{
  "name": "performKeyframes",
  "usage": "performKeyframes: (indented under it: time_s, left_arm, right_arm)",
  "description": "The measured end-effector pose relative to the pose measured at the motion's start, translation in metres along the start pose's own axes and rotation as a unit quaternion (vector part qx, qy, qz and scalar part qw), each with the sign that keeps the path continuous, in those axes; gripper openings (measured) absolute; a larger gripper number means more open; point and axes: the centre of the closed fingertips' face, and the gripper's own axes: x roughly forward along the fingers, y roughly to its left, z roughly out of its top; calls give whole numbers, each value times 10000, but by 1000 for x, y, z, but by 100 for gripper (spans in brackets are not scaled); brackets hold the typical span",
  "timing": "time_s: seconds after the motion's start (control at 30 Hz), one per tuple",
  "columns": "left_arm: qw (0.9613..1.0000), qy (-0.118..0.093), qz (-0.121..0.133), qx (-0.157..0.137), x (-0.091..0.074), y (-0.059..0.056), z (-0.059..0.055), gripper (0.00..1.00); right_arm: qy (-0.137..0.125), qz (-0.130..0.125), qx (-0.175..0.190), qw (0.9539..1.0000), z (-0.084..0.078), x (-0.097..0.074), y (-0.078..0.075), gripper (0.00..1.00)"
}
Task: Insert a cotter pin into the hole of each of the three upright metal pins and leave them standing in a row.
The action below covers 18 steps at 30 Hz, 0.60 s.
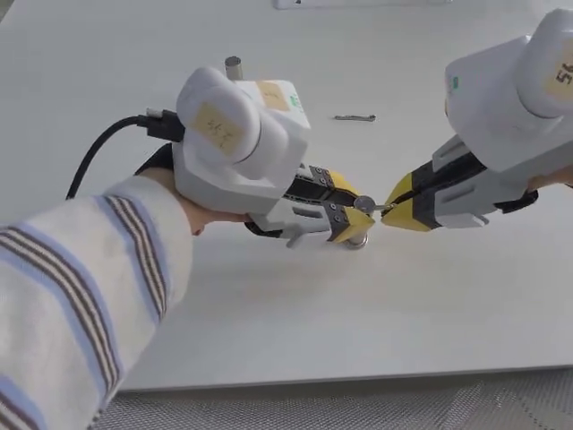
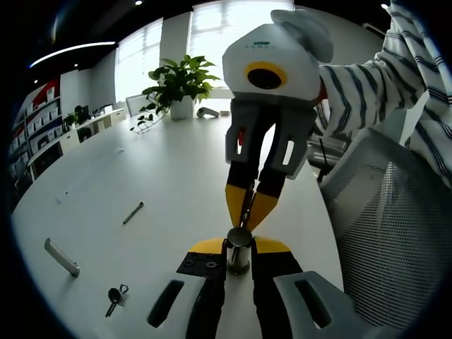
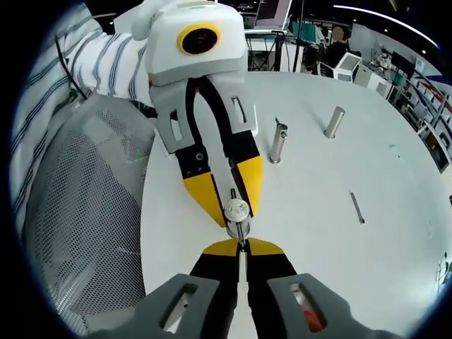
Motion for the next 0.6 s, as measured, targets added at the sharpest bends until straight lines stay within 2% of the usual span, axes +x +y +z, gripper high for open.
performKeyframes:
  time_s: [0.13, 0.23, 0.47, 0.6]
  left_arm:
    - [10000, 11, 7, -4, 0, 0, 0, 9]
    - [10000, 14, 4, -27, 0, 0, 0, 9]
    - [10000, 53, -2, -18, 0, -1, 0, 9]
    - [10000, 63, -10, 7, 1, -1, 0, 9]
  right_arm:
    - [10, 23, 15, 10000, -1, 1, -1, 0]
    - [85, -15, -216, 9997, -1, 1, -2, 0]
    - [-69, 6, -325, 9994, 2, 4, -2, 0]
    - [-177, -27, -270, 9995, 1, 2, 0, 0]
